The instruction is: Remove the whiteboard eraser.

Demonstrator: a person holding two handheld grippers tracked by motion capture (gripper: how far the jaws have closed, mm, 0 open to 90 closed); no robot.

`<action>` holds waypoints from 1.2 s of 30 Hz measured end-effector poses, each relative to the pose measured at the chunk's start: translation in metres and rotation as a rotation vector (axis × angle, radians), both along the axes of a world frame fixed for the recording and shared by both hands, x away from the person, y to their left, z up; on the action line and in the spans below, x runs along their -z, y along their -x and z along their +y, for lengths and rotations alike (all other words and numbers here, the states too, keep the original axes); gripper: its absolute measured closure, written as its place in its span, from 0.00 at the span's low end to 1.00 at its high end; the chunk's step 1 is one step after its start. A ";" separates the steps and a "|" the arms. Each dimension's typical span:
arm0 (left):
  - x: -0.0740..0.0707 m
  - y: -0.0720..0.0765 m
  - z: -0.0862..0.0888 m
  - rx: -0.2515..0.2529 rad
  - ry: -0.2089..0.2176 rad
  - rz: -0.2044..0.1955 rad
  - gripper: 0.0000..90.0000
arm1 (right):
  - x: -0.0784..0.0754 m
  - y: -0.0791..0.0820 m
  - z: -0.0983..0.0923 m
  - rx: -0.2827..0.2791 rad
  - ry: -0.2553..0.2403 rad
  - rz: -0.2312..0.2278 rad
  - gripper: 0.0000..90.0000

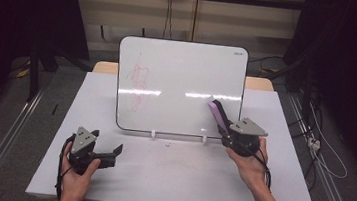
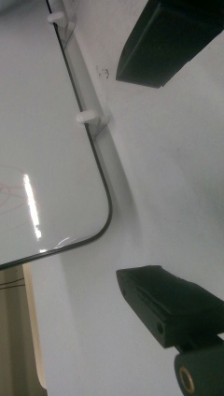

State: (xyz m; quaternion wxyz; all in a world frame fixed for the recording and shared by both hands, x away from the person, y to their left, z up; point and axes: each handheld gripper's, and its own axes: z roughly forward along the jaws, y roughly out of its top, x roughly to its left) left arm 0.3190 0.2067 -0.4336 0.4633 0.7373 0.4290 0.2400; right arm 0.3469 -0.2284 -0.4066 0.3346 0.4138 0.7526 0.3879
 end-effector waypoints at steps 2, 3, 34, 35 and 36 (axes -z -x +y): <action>0.000 0.000 0.001 -0.002 -0.002 0.000 0.06 | 0.000 0.000 -0.001 -0.008 -0.022 0.001 0.72; 0.000 0.000 0.001 -0.002 -0.004 0.002 0.06 | 0.000 0.000 -0.001 -0.013 -0.034 -0.008 0.72; -0.002 0.001 0.003 -0.005 0.009 0.009 0.06 | 0.011 0.012 0.021 -0.153 -0.281 -0.024 0.72; -0.002 0.001 0.003 -0.007 0.010 0.008 0.06 | 0.012 0.012 0.022 -0.158 -0.284 -0.029 0.72; -0.002 0.001 0.003 -0.006 0.013 0.007 0.06 | 0.012 0.012 0.023 -0.161 -0.290 -0.024 0.72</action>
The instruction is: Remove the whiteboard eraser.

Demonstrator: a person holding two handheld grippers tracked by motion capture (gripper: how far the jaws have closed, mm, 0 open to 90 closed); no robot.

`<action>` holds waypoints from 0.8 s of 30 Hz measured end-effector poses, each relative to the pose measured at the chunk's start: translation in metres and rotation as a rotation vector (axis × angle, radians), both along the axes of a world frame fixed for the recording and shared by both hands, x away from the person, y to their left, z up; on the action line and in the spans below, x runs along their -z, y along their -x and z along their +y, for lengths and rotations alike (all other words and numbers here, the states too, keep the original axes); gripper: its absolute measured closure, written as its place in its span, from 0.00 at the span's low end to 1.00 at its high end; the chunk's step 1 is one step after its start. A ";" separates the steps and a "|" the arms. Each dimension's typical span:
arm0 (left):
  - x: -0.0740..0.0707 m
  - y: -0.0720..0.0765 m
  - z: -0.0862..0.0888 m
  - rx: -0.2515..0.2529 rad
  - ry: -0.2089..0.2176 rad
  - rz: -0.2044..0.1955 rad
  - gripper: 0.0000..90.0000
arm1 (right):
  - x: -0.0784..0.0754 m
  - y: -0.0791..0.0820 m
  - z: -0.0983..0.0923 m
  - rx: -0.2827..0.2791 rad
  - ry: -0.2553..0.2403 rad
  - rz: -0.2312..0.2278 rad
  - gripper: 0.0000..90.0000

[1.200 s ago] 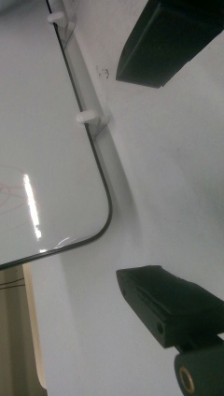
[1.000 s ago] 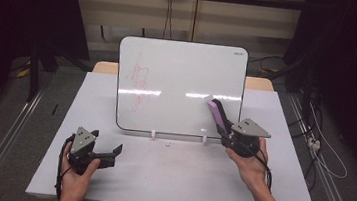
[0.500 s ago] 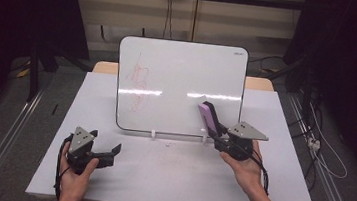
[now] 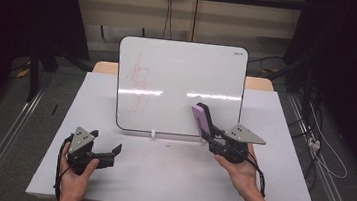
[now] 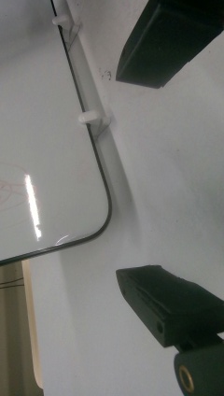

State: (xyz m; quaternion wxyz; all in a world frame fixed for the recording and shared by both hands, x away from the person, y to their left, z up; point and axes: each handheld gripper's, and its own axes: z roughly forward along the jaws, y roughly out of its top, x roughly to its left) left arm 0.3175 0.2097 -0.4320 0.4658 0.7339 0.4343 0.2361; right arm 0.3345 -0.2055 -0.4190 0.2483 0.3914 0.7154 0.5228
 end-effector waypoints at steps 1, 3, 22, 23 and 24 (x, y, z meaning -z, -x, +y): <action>0.000 0.000 0.000 0.001 0.001 0.002 0.06 | 0.001 0.001 0.002 -0.007 -0.004 -0.003 0.71; 0.000 0.000 0.000 0.002 0.003 0.001 0.06 | 0.001 0.001 0.003 -0.009 -0.014 -0.005 0.71; -0.004 0.001 -0.012 0.043 0.017 0.000 0.05 | 0.003 0.005 0.015 -0.054 -0.057 -0.015 0.71; -0.005 0.001 -0.013 0.047 0.015 -0.007 0.05 | 0.003 0.005 0.015 -0.054 -0.057 -0.015 0.71; -0.006 0.002 -0.014 0.047 0.022 -0.007 0.05 | 0.003 0.006 0.016 -0.058 -0.063 -0.015 0.71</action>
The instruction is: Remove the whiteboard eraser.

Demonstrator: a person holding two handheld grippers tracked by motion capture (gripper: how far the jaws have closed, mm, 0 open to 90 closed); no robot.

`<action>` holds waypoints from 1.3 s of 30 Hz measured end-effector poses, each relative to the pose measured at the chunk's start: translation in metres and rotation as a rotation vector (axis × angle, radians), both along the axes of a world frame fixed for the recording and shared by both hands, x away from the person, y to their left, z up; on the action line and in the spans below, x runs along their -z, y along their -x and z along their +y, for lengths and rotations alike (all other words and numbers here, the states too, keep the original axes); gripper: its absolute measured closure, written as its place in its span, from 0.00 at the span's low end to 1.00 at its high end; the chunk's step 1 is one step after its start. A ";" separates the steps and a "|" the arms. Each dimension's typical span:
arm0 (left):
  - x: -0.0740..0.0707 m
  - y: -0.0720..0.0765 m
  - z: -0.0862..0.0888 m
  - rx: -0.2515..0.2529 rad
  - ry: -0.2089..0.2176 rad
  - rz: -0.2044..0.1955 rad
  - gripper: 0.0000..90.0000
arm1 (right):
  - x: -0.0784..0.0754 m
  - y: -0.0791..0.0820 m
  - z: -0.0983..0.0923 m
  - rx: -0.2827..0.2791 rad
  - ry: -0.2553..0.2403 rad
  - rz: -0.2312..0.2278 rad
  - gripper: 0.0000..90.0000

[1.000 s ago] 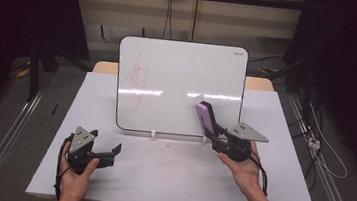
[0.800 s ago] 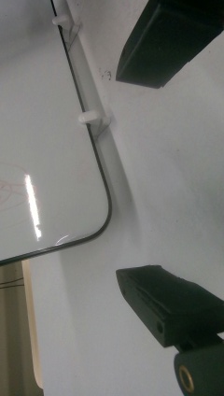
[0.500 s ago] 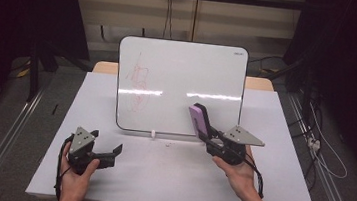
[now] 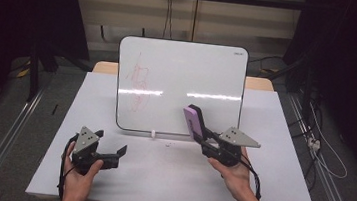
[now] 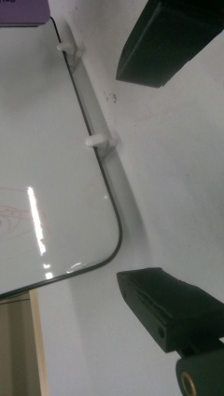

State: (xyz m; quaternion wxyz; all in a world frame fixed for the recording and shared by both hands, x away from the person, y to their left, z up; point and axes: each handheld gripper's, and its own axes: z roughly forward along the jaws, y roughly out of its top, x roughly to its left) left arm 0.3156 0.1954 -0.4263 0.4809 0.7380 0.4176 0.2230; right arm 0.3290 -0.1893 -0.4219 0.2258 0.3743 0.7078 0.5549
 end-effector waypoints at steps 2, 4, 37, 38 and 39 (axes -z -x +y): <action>-0.002 0.000 -0.003 0.008 0.001 -0.003 0.06 | 0.000 0.001 0.001 -0.002 -0.003 -0.001 0.72; -0.005 0.000 -0.008 0.018 -0.003 -0.013 0.06 | 0.000 0.001 0.003 -0.008 -0.023 -0.001 0.72; -0.042 -0.023 -0.089 0.168 0.274 -0.110 0.09 | -0.003 -0.005 0.051 -0.091 -0.140 -0.021 0.71; -0.042 -0.024 -0.092 0.169 0.279 -0.114 0.10 | -0.002 -0.005 0.051 -0.089 -0.146 -0.017 0.71; -0.041 -0.025 -0.093 0.171 0.285 -0.121 0.10 | -0.002 -0.005 0.051 -0.087 -0.152 -0.012 0.71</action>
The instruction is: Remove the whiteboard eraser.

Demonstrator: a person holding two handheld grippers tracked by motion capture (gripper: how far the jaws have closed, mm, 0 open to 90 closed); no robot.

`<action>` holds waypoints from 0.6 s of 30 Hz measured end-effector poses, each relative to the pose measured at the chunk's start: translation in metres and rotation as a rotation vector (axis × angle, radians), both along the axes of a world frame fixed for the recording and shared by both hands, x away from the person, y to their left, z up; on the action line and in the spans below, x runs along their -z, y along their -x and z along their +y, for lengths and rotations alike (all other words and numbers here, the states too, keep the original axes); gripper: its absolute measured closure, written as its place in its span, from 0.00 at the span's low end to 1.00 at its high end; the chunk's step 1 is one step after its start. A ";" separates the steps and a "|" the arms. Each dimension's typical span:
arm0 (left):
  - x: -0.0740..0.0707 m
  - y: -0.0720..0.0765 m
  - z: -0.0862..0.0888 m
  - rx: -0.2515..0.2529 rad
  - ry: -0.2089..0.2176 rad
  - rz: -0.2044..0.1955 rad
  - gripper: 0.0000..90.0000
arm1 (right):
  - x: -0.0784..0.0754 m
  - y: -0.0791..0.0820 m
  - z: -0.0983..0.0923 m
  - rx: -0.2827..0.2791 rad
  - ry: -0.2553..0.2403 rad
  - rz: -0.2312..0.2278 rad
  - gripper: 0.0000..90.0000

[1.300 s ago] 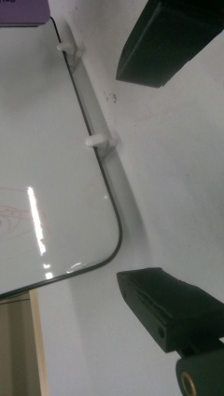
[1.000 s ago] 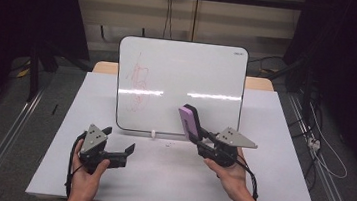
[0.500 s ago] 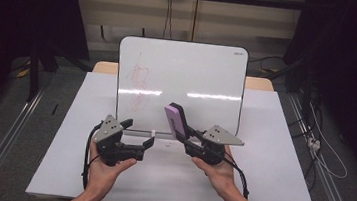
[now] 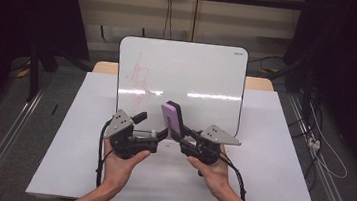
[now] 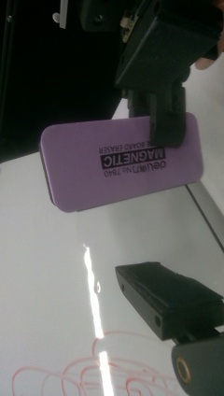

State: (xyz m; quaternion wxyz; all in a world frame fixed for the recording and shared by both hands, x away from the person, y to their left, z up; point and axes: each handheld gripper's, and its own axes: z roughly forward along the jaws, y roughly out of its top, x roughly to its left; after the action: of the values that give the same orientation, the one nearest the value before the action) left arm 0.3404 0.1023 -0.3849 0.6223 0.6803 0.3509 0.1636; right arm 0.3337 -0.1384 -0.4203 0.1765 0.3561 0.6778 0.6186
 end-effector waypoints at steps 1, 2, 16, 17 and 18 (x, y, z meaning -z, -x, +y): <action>0.001 -0.001 -0.002 -0.003 0.007 -0.007 0.11 | 0.000 0.000 0.000 -0.004 -0.011 0.007 0.71; 0.001 -0.002 -0.004 -0.003 0.008 -0.010 0.12 | 0.001 0.000 0.000 -0.004 -0.019 0.013 0.71; 0.008 -0.013 -0.017 0.003 0.061 -0.010 0.26 | 0.004 0.001 0.005 -0.016 -0.040 0.037 0.71; 0.009 -0.014 -0.017 0.004 0.071 -0.005 0.31 | 0.004 0.001 0.005 -0.017 -0.040 0.036 0.71; 0.010 -0.015 -0.018 0.009 0.088 0.010 0.31 | 0.004 0.001 0.005 -0.017 -0.039 0.036 0.71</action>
State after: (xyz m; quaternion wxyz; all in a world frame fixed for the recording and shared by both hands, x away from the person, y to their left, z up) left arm 0.3557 0.0842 -0.3951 0.6506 0.6546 0.3579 0.1418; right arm 0.3323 -0.1330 -0.4247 0.1521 0.3646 0.6715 0.6269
